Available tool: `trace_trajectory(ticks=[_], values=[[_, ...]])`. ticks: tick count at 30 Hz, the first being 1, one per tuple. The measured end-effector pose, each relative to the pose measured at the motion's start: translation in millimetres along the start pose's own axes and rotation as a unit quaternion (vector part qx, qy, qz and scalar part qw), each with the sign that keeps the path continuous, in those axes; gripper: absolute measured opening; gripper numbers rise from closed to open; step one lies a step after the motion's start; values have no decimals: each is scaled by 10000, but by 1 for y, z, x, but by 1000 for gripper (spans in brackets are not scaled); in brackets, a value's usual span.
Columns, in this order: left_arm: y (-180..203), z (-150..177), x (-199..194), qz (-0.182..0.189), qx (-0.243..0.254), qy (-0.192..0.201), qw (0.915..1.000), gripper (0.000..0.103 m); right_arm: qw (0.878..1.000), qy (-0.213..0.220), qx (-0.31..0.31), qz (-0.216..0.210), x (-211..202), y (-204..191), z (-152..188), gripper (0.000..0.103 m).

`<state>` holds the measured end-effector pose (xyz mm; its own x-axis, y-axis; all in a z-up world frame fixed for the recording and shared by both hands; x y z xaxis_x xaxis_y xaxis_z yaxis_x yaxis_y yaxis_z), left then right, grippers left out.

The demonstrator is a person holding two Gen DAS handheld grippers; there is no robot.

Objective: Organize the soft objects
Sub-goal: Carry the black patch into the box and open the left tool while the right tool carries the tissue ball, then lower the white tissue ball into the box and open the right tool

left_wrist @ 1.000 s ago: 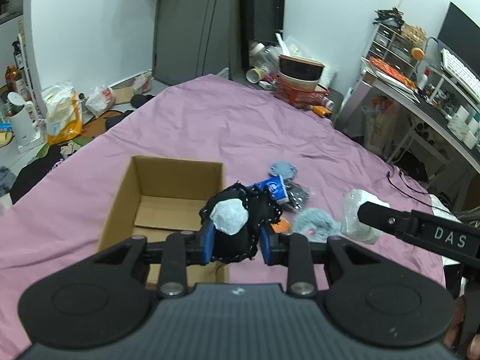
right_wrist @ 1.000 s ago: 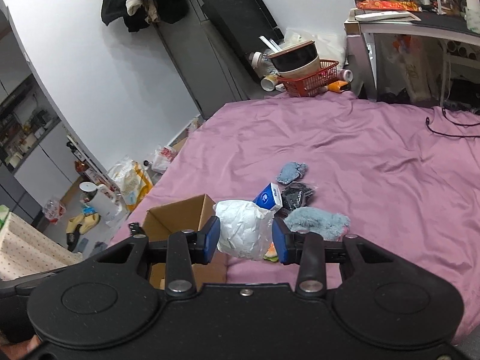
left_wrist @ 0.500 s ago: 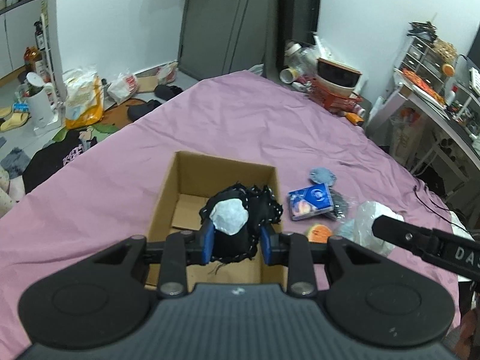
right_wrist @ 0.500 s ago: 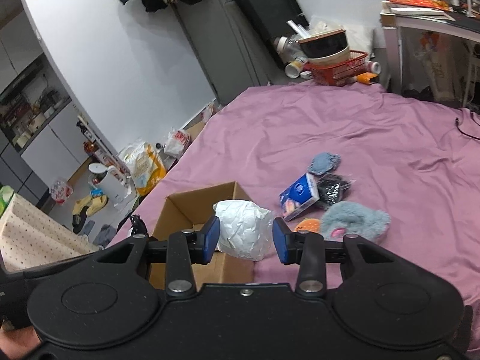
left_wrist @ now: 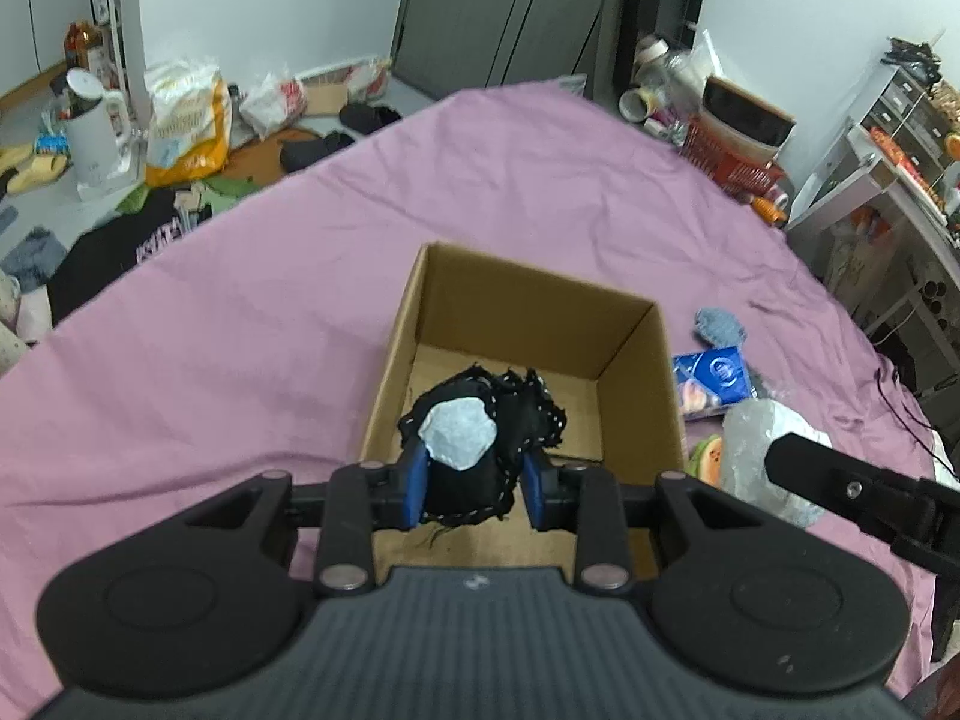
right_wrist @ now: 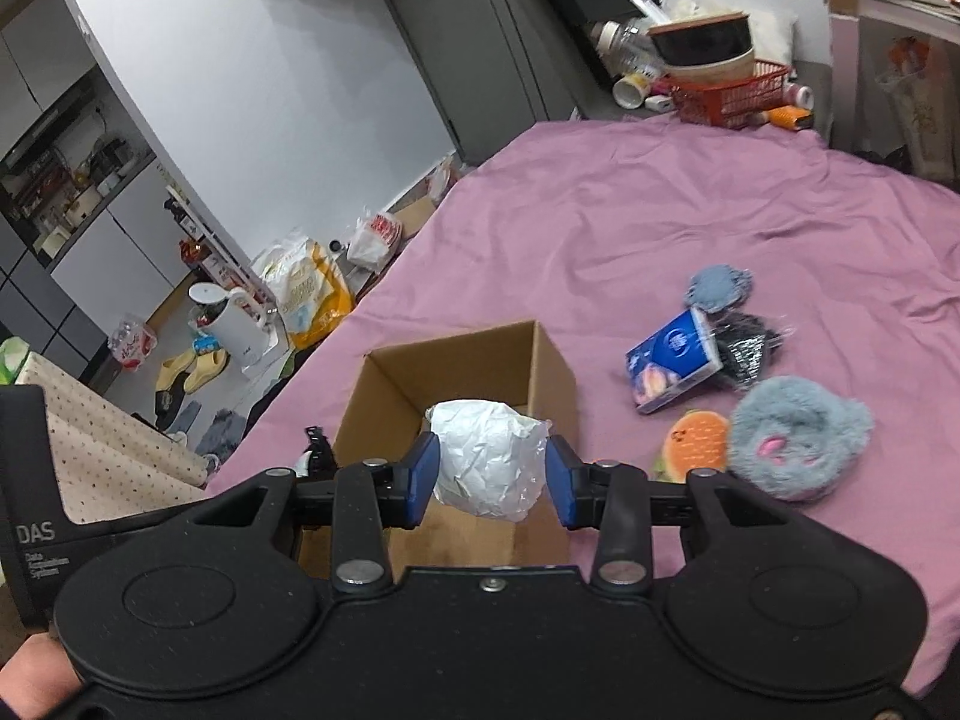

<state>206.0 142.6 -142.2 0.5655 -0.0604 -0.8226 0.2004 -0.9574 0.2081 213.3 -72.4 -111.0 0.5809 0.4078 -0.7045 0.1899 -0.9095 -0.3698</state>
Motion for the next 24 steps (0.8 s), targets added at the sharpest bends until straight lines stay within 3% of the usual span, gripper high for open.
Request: trace_trajectory(ticks=[14, 24], values=[[-11, 15, 39, 113, -54, -525, 9985, 34, 9995, -267, 139, 87, 32, -3, 7, 39], [-14, 8, 19, 170, -292, -298, 9990, 55, 9989, -409, 231, 2, 41, -7, 8, 39]])
Point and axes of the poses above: each gripper's, at about its wrist camera, not at the fingertips, and x roughly the way its jaws point, y to its right, z to its underside, the point moved 3 cm from there along x, roughly the way its jaws point, and after that the axes turned 4 degrees about x, right-handed, at the moved point
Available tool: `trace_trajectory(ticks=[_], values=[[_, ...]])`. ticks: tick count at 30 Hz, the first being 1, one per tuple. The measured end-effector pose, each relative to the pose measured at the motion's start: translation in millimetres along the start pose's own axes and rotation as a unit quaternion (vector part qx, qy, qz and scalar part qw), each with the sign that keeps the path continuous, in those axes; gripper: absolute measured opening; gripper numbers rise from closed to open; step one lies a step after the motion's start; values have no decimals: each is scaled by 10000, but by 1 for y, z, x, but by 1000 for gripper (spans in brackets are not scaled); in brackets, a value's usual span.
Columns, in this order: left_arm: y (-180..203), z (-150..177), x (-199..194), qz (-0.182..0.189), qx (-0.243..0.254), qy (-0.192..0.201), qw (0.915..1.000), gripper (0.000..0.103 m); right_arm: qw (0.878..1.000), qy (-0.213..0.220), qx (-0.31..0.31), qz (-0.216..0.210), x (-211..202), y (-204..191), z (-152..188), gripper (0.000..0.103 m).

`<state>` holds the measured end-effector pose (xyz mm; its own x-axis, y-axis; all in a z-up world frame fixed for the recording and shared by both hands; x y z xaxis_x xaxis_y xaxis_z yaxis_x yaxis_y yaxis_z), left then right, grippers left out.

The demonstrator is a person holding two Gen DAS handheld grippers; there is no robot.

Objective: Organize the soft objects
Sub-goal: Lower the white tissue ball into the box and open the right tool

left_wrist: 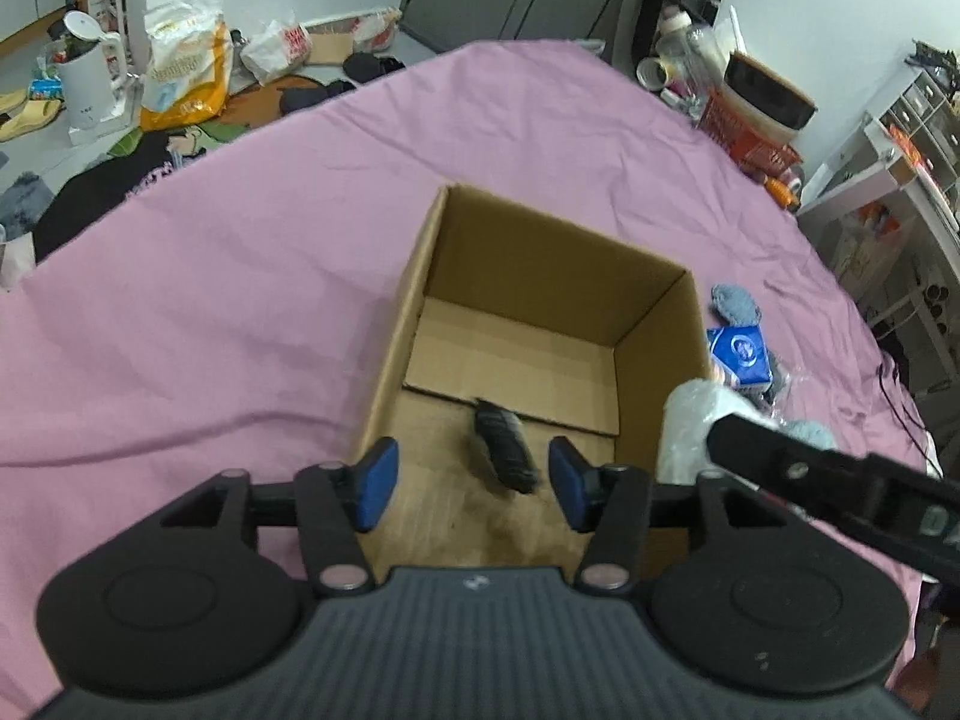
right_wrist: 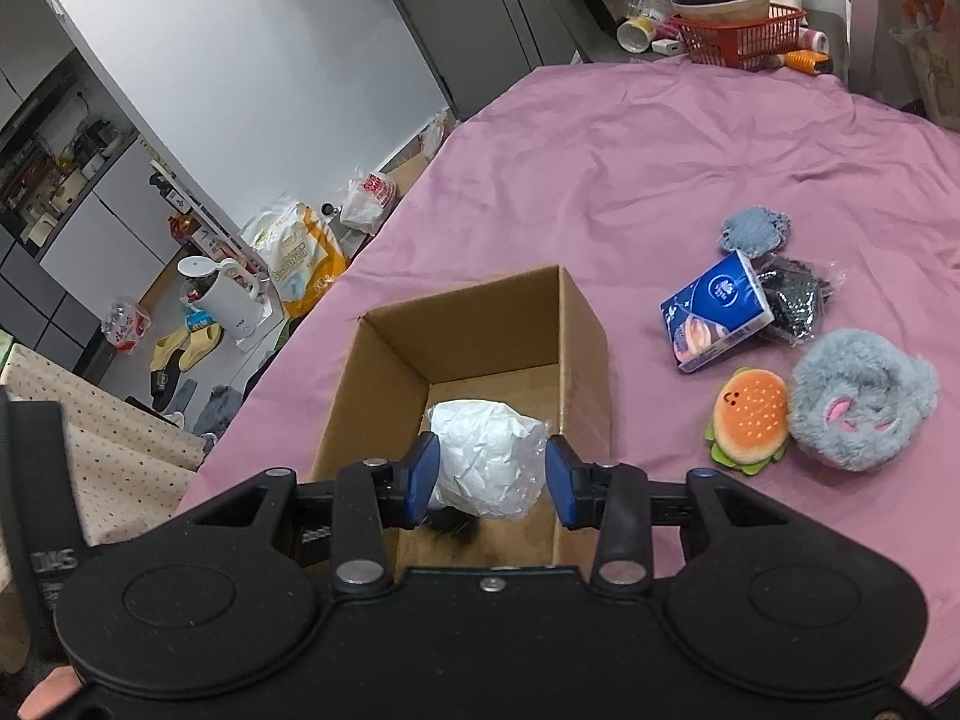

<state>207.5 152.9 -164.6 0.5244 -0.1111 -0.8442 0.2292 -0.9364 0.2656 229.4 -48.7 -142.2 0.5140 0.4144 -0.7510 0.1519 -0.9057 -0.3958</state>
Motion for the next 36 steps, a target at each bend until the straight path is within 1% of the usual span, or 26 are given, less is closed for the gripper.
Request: trace_trajectory(ticks=[2, 5, 7, 10, 16, 21, 24, 26, 27, 29, 31, 34, 36], values=[[-1, -1, -8, 75, -61, 91, 9999, 56, 10000, -42, 48, -19, 3, -1, 1, 39], [-4, -4, -19, 77, -133, 227, 9996, 61, 9999, -120, 68, -71, 6, -4, 3, 39], [-8, -7, -27, -34, -210, 355, 9991, 67, 9998, -164, 99, -92, 9, -5, 4, 39], [-12, -10, -37, -99, -276, 578, 9979, 74, 9996, -251, 93, -79, 13, -7, 4, 39], [-21, -13, -43, -241, -457, 673, 9964, 76, 9990, -445, -4, 5, 25, -12, 7, 40], [-24, -10, -45, -243, -576, 775, 9950, 78, 9978, -607, -242, 129, 35, -18, 15, 41], [-24, -8, -49, -332, -481, 824, 9949, 78, 9975, -608, -321, 152, 35, -20, 17, 49], [-23, -7, -52, -400, -517, 823, 9945, 78, 9977, -603, -309, 58, 32, -20, 18, 59], [-24, -7, -53, -376, -586, 816, 9942, 78, 9979, -578, -288, 14, 30, -21, 18, 62], [-25, -7, -57, -330, -691, 812, 9938, 78, 9985, -461, -300, -31, 21, -20, 17, 72], [-21, -7, -61, -366, -590, 823, 9942, 78, 9988, -358, -338, -65, 15, -20, 15, 79], [-13, -7, -69, -573, -397, 917, 9933, 78, 9986, -350, -374, -149, 8, -18, 16, 85], [-8, -7, -72, -507, -386, 880, 9941, 78, 9984, -353, -410, -182, 3, -17, 18, 88]])
Point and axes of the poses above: each gripper's, at about its wrist camera, not at the fingertips, and x roughly the way its jaws point, y to its right, z to its underside, the point moved 3 cm from there along x, roughly the way its jaws point, and after that the axes turned 4 degrees about x, right-handed, at the moved point
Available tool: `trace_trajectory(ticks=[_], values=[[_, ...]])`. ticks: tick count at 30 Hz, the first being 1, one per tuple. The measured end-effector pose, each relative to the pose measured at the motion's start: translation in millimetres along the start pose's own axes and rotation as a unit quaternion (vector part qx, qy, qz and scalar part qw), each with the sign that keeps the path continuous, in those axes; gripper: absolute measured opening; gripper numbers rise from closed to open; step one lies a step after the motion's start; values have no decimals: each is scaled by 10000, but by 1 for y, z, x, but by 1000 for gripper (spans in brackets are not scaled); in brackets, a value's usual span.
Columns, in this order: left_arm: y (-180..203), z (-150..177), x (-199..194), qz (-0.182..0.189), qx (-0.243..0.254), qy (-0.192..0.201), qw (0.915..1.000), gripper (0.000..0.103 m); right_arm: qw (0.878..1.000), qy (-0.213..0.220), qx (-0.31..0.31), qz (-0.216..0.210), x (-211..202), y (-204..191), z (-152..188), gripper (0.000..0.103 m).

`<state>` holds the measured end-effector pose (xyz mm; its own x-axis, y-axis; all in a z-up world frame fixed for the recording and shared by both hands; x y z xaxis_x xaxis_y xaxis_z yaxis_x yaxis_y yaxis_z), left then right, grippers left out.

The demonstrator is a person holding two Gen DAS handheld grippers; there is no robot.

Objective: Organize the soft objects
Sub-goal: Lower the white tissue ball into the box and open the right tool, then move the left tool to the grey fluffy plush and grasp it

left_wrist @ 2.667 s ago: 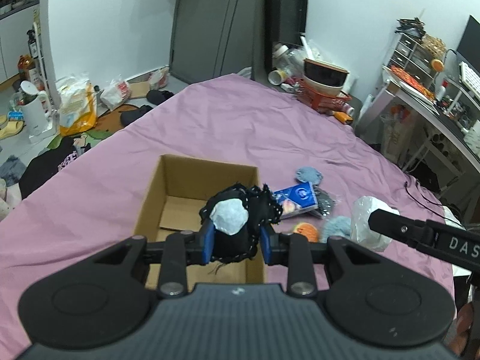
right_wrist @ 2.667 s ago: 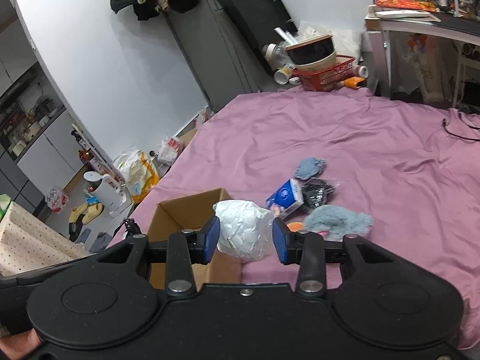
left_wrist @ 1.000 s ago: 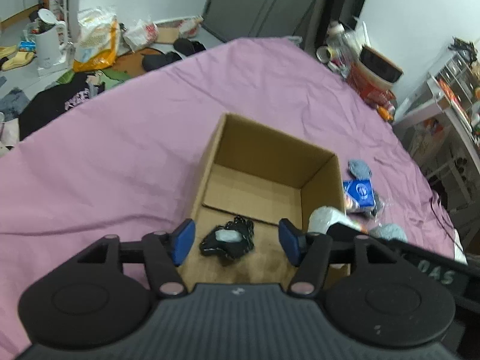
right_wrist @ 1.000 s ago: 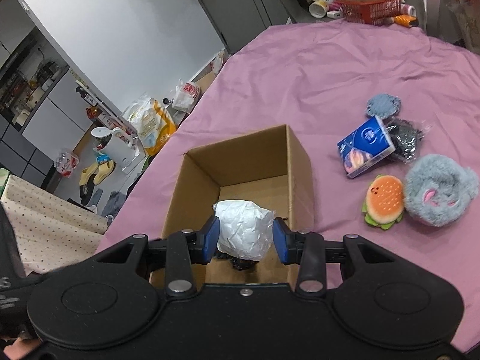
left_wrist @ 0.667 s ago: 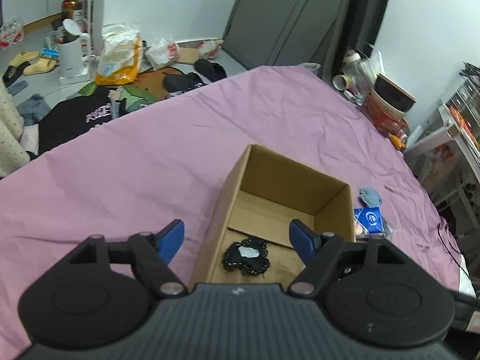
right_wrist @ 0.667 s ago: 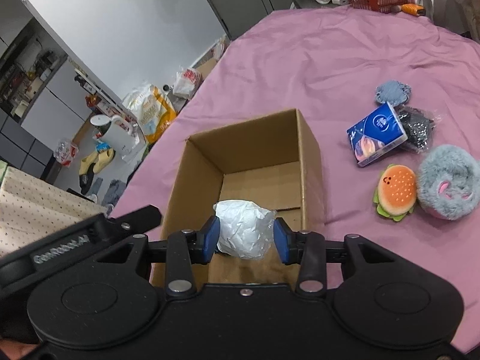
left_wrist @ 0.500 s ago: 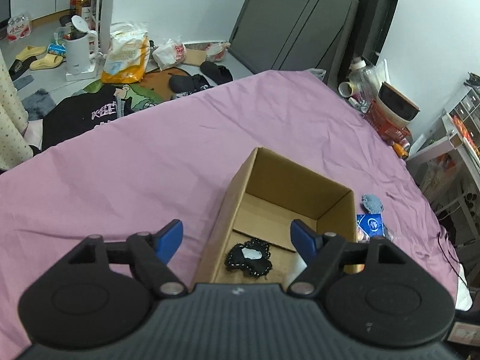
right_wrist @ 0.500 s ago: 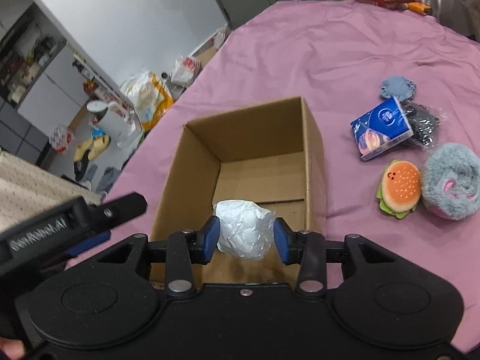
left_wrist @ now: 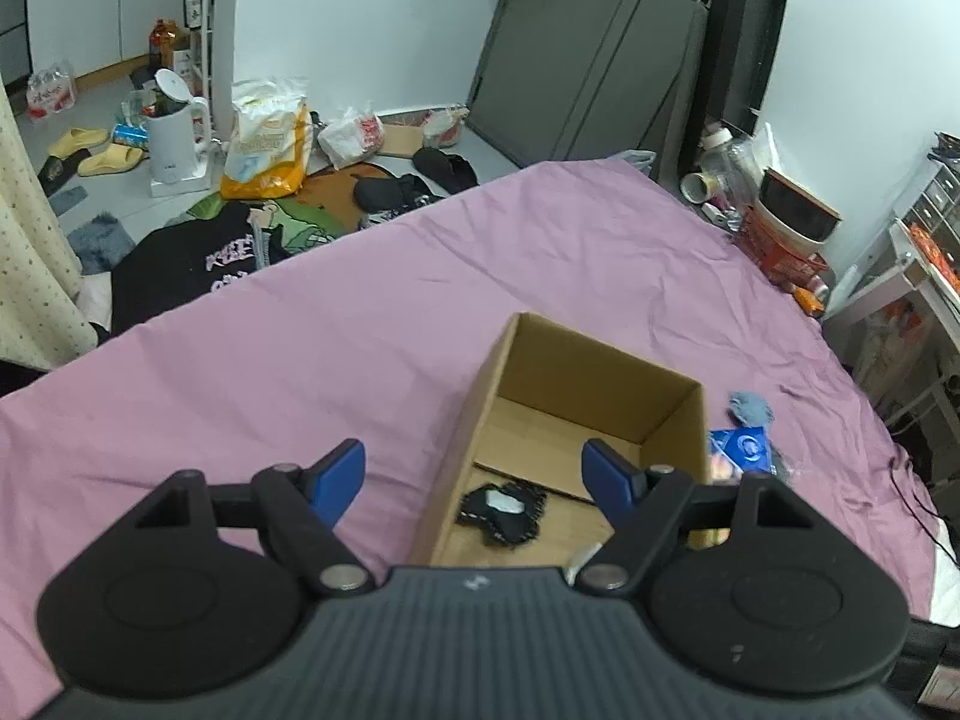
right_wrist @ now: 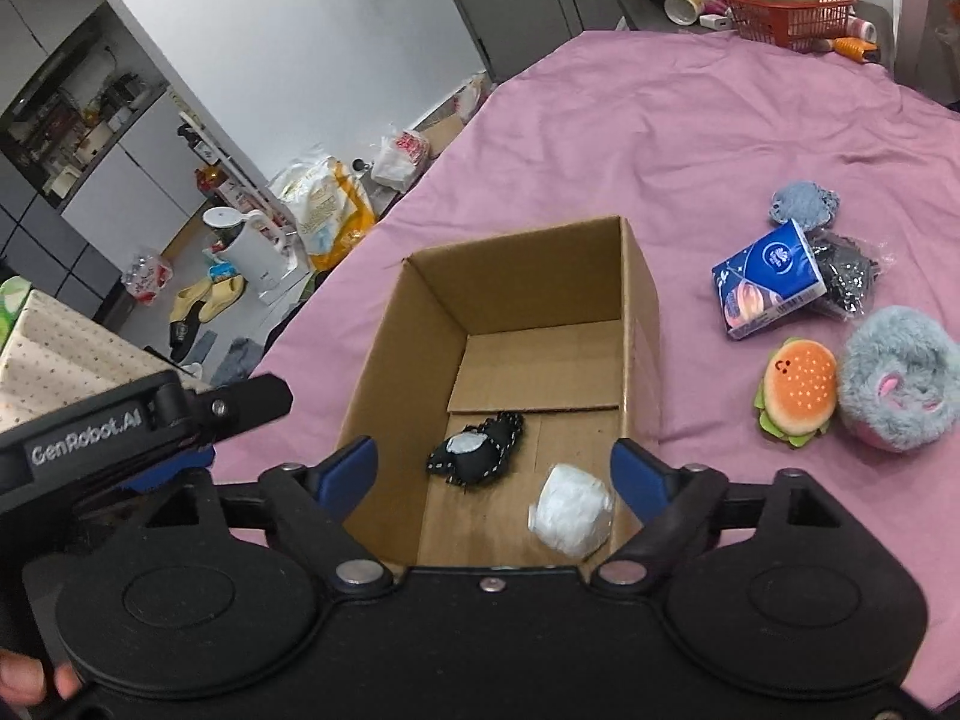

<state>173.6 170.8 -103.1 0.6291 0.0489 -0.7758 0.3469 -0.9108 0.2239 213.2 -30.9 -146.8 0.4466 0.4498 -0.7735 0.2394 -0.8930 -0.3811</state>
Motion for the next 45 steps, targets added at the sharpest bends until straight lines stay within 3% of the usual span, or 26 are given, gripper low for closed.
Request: trace_trajectory(ticks=[4, 9, 26, 45], values=[[9, 2, -3, -35, 92, -170, 9998, 79, 9996, 220, -199, 21, -16, 2, 2, 103], [20, 6, -15, -281, 285, -53, 9992, 88, 9991, 343, -236, 17, -33, 12, 2, 103], [63, 26, -42, -404, 345, 97, 9985, 103, 9967, 793, 143, -49, -88, 70, 8, 103], [117, 47, -53, -522, 523, 260, 9969, 103, 9931, 1158, 101, -169, -139, 135, -4, 103]])
Point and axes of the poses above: each gripper's, at about its wrist camera, not at the fingertips, and x roughly the way its jaws point, y to its right, z to its underside, the point moved 3 cm from there along x, roughly the way its jaws point, and after that the axes turned 4 degrees about x, right-handed, at the moved point
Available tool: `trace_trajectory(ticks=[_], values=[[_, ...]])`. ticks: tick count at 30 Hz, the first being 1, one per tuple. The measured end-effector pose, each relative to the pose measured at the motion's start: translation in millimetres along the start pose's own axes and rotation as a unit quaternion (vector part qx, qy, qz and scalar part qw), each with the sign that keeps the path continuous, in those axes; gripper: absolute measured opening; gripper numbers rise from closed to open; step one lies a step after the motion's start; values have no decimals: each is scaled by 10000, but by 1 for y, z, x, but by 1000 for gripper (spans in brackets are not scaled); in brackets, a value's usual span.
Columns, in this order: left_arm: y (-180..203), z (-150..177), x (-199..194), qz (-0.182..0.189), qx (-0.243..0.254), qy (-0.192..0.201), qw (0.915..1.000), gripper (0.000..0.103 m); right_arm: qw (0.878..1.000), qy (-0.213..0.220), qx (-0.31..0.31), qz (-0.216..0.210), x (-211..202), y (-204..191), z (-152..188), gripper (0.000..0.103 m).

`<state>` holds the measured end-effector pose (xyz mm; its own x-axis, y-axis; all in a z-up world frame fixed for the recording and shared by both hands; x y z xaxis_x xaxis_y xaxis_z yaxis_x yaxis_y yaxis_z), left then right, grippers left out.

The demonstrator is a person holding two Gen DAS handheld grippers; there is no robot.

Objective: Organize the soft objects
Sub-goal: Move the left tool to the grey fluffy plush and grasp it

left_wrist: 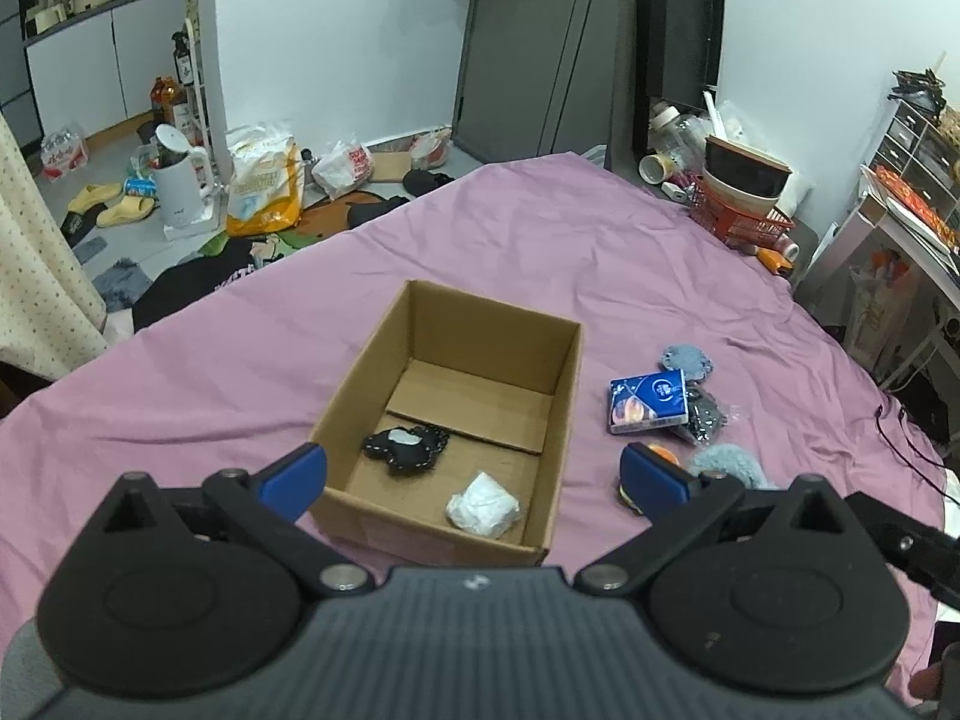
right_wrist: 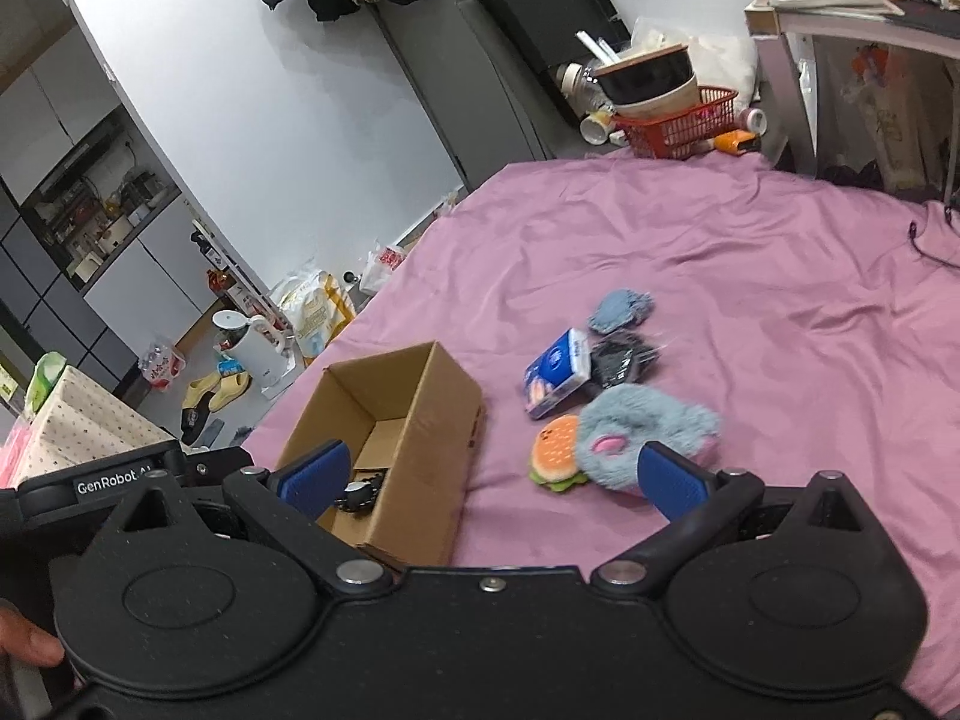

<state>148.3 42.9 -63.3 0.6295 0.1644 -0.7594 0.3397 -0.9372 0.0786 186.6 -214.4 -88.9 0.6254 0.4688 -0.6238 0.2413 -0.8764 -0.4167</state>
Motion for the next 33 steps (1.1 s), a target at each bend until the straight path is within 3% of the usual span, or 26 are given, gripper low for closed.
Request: trace_trajectory(ticks=[6, 17, 22, 33], values=[[18, -2, 1, -112, 113, -1, 9999, 103, 9999, 101, 51, -11, -12, 24, -5, 103], [62, 4, 8, 31, 485, 80, 9988, 103, 9995, 187, 263, 54, -12, 67, -7, 103], [82, 10, 23, 280, 566, -15, 9980, 100, 9980, 103, 621, 74, -1, 90, -6, 94], [113, 13, 55, 616, 440, -241, 9968, 71, 9956, -198, 907, 112, 25, 112, -16, 85]])
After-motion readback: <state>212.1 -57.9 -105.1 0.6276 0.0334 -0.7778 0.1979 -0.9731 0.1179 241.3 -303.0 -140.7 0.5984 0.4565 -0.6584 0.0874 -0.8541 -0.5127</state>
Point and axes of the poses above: each gripper's, at about its wrist camera, not at the fingertips, and x roughly the way its jaws point, y to its right, z to its underside, the point moved 3 cm from there along x, roughly the way its jaws point, and after that the axes turned 4 degrees about x, right-handed, at the moved point
